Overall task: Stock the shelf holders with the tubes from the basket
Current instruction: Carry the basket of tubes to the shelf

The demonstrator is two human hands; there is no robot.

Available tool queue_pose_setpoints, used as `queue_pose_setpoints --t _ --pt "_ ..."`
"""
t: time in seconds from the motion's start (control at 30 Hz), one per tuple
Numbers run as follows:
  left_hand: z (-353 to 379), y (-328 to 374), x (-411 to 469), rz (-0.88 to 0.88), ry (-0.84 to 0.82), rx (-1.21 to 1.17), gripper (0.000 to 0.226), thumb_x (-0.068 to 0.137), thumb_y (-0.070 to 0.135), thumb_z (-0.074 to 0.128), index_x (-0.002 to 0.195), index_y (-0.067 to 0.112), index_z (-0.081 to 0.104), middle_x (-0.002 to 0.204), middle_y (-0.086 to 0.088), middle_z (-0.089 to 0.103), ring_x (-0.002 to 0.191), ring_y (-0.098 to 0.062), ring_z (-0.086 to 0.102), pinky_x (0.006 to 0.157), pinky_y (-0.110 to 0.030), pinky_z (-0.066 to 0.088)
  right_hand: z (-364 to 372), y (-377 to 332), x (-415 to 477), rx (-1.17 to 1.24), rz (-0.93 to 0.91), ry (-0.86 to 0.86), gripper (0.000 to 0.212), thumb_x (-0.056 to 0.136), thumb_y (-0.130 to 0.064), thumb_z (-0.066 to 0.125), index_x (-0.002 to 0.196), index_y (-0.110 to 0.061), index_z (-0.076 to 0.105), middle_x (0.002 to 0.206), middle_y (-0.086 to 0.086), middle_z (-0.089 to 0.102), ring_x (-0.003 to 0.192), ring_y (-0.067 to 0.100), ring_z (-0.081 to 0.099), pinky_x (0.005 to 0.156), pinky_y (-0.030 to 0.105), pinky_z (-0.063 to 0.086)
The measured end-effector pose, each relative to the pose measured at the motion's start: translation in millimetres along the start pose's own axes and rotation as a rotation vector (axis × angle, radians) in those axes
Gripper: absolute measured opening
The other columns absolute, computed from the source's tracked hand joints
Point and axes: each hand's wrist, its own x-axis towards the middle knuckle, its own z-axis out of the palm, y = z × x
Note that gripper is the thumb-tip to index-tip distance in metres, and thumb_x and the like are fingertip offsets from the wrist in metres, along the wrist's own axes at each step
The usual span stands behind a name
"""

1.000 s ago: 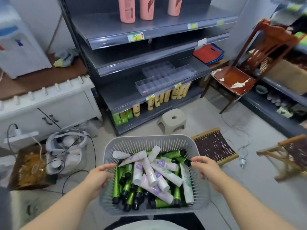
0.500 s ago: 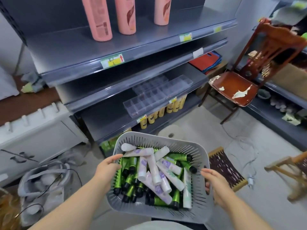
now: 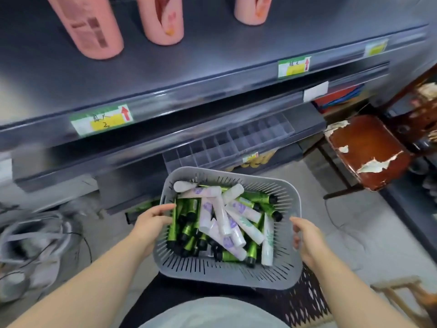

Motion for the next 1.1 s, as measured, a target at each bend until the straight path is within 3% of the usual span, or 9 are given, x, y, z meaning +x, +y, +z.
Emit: queue_pose_setpoints --t 0.1,0.17,0.23,0.3,0.4,0.73,0.9,0.97,1.1 --pt "11.1 18.3 10.5 -0.004 -0.016 0.011 0.036 0.084 -0.007 0.054 0.105 0.019 0.065 0.118 -0.011 0.057 0.104 -0.034 0.056 0.087 -0.039 0.046 1.1 -18.3 17.6 0.026 0.012 -0.003 0.016 0.089 -0.016 0.057 0.074 -0.014 0.053 0.064 0.000 0.036 0.049 0.014 0.026 0.050 0.029 0.020" --pt "14.8 29.5 17.3 -0.009 -0.024 0.045 0.034 0.085 -0.007 0.053 0.105 0.018 0.065 0.113 -0.009 0.057 0.084 -0.028 0.058 0.093 -0.044 0.045 2.4 -18.9 23.7 0.041 0.046 0.014 0.013 0.088 -0.018 0.058 0.076 -0.015 0.054 0.066 -0.001 0.036 0.050 0.014 0.025 0.049 0.028 0.020" --pt "15.5 34.6 27.1 -0.021 -0.044 0.080 0.034 0.085 -0.007 0.052 0.105 0.016 0.065 0.106 -0.005 0.058 0.093 -0.035 0.058 0.095 -0.045 0.044 4.3 -12.8 25.1 0.067 0.070 0.025 0.013 0.087 -0.019 0.058 0.075 -0.017 0.054 0.068 -0.001 0.037 0.051 0.014 0.025 0.050 0.028 0.020" --pt "14.7 38.6 34.8 -0.038 -0.046 0.110 0.035 0.085 -0.007 0.052 0.107 0.015 0.066 0.101 -0.003 0.058 0.090 -0.037 0.058 0.080 -0.041 0.049 7.8 -14.6 26.7 0.099 0.062 0.030 0.012 0.085 -0.020 0.059 0.075 -0.017 0.054 0.069 -0.002 0.041 0.052 0.014 0.028 0.051 0.029 0.023" --pt "13.6 43.6 43.0 -0.058 -0.075 0.123 0.036 0.084 -0.007 0.052 0.097 0.023 0.066 0.099 -0.005 0.058 0.063 -0.016 0.046 0.056 -0.028 0.038 13.6 -35.3 34.1 0.107 0.028 0.029 0.012 0.082 -0.023 0.062 0.074 -0.017 0.056 0.068 -0.003 0.045 0.053 0.013 0.031 0.052 0.028 0.028" --pt "26.8 55.6 64.4 -0.052 -0.165 0.217 0.038 0.084 -0.007 0.051 0.098 0.026 0.064 0.091 0.004 0.055 0.061 -0.015 0.041 0.057 -0.028 0.037 7.3 -54.8 44.5 0.062 0.033 0.128 0.014 0.080 -0.027 0.062 0.072 -0.018 0.054 0.069 -0.003 0.045 0.056 0.014 0.030 0.051 0.027 0.028" --pt "37.7 59.0 71.0 -0.013 -0.213 0.295 0.038 0.083 -0.004 0.055 0.104 0.025 0.065 0.115 -0.011 0.054 0.083 -0.022 0.056 0.061 -0.028 0.044 1.3 -72.4 64.4 -0.025 -0.013 0.134 0.011 0.080 -0.027 0.064 0.079 -0.017 0.059 0.076 -0.003 0.051 0.061 0.015 0.036 0.054 0.028 0.031" --pt "44.5 60.3 76.8 -0.019 -0.190 0.301 0.039 0.082 -0.004 0.057 0.104 0.027 0.066 0.112 -0.014 0.056 0.102 -0.033 0.055 0.081 -0.040 0.048 -0.6 -78.8 75.8 -0.024 -0.010 0.084 0.011 0.080 -0.026 0.064 0.077 -0.017 0.058 0.071 -0.002 0.048 0.056 0.015 0.033 0.051 0.028 0.028" --pt "65.3 59.8 81.8 -0.043 -0.129 0.256 0.040 0.081 -0.002 0.058 0.106 0.027 0.066 0.095 -0.008 0.055 0.074 -0.021 0.051 0.069 -0.035 0.045 -7.5 -92.9 110.6 -0.053 0.033 -0.029 0.013 0.082 -0.023 0.062 0.073 -0.016 0.056 0.064 -0.001 0.043 0.053 0.016 0.028 0.051 0.030 0.024"
